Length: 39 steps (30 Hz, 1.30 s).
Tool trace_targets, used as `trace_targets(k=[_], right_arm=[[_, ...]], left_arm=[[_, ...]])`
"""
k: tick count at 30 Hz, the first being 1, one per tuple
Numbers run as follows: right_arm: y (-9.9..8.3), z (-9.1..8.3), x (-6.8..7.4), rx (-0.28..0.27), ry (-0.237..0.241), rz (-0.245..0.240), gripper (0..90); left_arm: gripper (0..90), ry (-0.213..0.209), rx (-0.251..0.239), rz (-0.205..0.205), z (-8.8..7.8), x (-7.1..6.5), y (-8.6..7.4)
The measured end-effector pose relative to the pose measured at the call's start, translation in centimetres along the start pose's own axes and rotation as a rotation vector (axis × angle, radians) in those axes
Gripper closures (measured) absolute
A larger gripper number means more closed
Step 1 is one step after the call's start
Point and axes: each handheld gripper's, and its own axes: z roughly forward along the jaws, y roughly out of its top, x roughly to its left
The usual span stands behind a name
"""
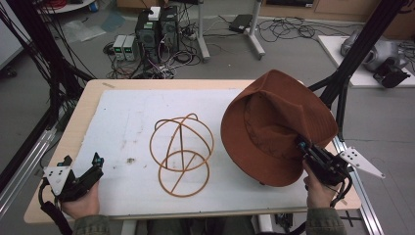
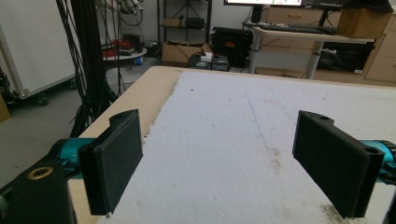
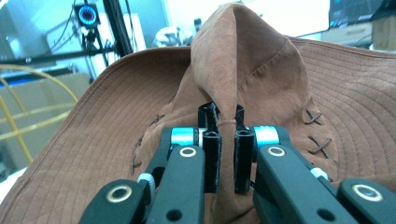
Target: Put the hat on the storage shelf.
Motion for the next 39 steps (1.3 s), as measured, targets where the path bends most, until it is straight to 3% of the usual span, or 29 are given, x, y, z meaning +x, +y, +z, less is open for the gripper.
trace_targets(k=[8, 23, 30, 39], right_arm=[[1.2, 0.7, 1.3, -0.09, -0.007, 0.016, 86.7], [4.8, 2.7, 4.1, -0.15, 0.067, -0.002, 86.7], [6.7, 4.3, 6.6, -0.162, 0.159, 0.018, 86.7], [7.2, 6.5, 9.9, -0.144, 0.281, 0.007, 86.7]], left_arm=[[16.3, -0.005, -0.005, -0.006, 0.1, -0.1, 0.0], [16.3, -0.013, -0.009, -0.026, 0.0, 0.1, 0.0], [16.3, -0.02, -0.006, -0.039, 0.0, 0.1, 0.0], [16.3, -0.016, -0.01, -0.052, 0.0, 0.4, 0.0]])
